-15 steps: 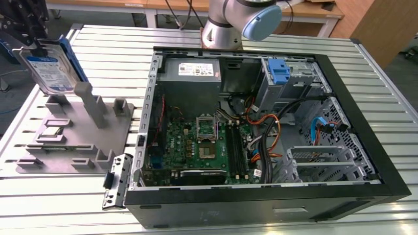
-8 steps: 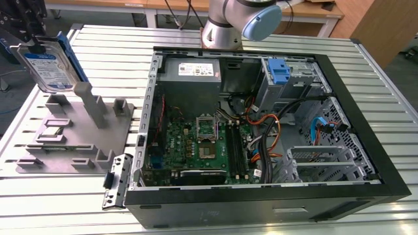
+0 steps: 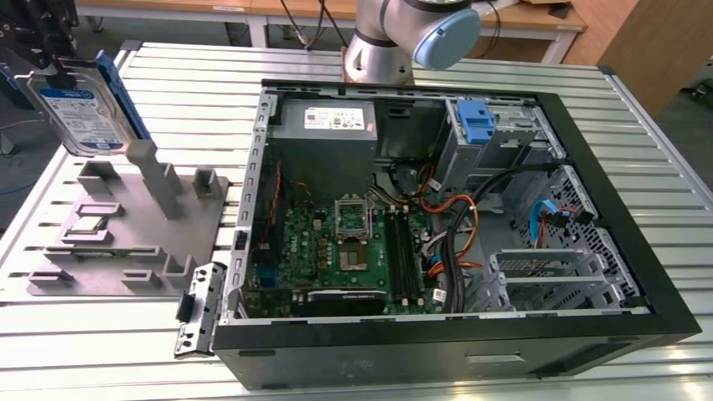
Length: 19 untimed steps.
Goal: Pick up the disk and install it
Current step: 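Pick up the disk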
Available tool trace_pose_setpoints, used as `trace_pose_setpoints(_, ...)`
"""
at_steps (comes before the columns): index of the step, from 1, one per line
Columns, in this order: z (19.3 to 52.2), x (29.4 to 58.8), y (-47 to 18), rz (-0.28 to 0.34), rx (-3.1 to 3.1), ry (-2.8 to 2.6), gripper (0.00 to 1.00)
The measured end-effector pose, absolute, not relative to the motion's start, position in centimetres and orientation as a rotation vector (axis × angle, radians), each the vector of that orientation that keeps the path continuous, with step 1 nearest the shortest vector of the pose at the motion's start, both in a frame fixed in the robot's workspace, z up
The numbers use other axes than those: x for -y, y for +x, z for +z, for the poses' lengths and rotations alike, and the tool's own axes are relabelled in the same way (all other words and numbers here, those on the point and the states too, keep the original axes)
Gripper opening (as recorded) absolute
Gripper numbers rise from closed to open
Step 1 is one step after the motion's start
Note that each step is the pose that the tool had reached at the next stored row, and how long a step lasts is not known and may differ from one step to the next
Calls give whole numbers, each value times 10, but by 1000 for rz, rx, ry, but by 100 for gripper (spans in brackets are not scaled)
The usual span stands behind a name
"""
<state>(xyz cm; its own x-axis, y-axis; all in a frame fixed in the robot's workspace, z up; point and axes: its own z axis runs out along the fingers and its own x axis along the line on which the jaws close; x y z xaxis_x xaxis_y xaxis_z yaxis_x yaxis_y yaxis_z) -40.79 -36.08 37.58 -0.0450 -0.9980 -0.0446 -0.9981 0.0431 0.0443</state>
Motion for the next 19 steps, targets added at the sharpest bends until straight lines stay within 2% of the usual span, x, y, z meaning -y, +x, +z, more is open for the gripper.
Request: trace_pose_setpoints(19, 381, 361, -408, 99, -2268, -2170, 35)
